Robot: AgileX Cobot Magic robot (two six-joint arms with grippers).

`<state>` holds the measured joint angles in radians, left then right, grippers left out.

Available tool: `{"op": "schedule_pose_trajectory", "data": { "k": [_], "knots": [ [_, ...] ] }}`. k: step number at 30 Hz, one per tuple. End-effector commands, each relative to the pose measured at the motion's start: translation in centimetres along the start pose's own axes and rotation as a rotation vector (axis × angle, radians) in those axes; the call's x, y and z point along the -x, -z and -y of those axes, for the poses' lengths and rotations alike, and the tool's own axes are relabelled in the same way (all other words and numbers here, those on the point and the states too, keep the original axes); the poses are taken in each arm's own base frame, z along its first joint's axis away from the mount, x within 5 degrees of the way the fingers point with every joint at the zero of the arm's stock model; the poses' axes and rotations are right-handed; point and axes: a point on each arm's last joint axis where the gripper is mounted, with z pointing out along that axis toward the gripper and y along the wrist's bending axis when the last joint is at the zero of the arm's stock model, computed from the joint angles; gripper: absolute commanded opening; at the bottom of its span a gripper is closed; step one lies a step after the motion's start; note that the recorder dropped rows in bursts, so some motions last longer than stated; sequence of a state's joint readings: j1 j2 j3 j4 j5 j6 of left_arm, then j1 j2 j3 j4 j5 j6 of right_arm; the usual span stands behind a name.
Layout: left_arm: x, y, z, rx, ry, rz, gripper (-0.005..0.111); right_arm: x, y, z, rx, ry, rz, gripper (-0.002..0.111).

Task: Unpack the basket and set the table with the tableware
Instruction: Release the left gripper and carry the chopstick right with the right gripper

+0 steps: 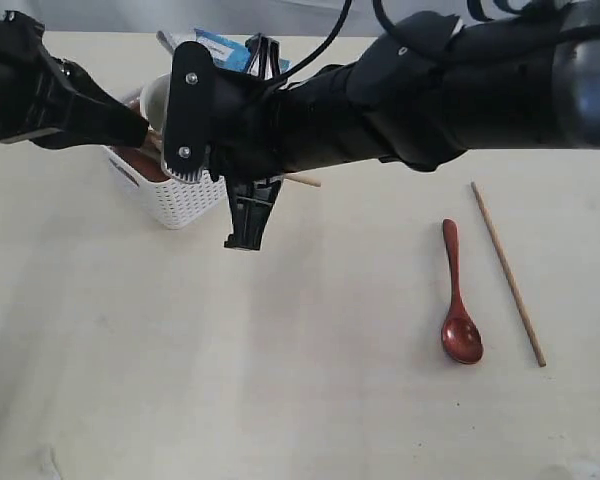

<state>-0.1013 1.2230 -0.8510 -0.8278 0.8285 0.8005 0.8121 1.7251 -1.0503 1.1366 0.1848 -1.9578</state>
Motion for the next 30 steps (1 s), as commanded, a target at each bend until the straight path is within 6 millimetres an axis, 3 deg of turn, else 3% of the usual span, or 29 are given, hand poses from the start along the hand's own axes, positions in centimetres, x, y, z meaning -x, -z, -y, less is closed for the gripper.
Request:
{"op": "schedule_pose_trajectory", "data": {
  "k": [1, 5, 6, 7, 10, 12, 14, 16, 18, 25, 30],
  "knots": [
    [0.2, 0.0, -0.1, 0.014, 0.005, 0.032, 0.008, 0.2, 0.3, 0.4, -0.023, -0.074, 0.008, 0.0],
    [0.9, 0.1, -0.8, 0.09, 0.009, 0.105, 0.059, -0.3, 0.4, 1.0, -0.052, -0.186, -0.005, 0.0],
    [1.2, 0.2, -1.1, 0.126, 0.018, 0.14, 0.073, -1.2, 0.6, 1.8, -0.073, -0.263, -0.017, 0.0],
    [1.4, 0.3, -1.3, 0.151, 0.031, 0.167, 0.079, -2.2, 0.8, 2.7, -0.098, -0.36, -0.03, 0.0],
    [1.9, 0.4, -1.8, 0.207, 0.036, 0.222, 0.08, -6.2, 2.8, 5.8, -0.157, -0.631, -0.067, 0.0],
    [2.1, 0.5, -2.0, 0.231, 0.032, 0.244, 0.08, -9.0, 5.8, 7.8, -0.185, -0.834, -0.095, 0.0],
    [2.2, 0.6, -2.3, 0.257, 0.027, 0.265, 0.08, -11.9, 9.8, 9.4, -0.247, -1.019, -0.156, 0.0],
    [2.6, 0.8, -2.7, 0.305, 0.027, 0.313, 0.08, -16.2, 15.8, 9.9, -0.356, -1.351, -0.289, 0.0],
    [2.8, 1.0, -2.9, 0.327, 0.027, 0.334, 0.08, -18.3, 17.9, 9.5, -0.403, -1.496, -0.387, 0.0],
    [2.7, 0.9, -2.8, 0.319, 0.027, 0.326, 0.08, -19.4, 17.3, 7.4, -0.226, -1.622, -0.576, 0.0],
    [2.7, 0.9, -2.8, 0.316, 0.027, 0.324, 0.08, -21.5, 16.4, 6.1, -0.185, -1.627, -0.776, 0.0]
  ]
}}
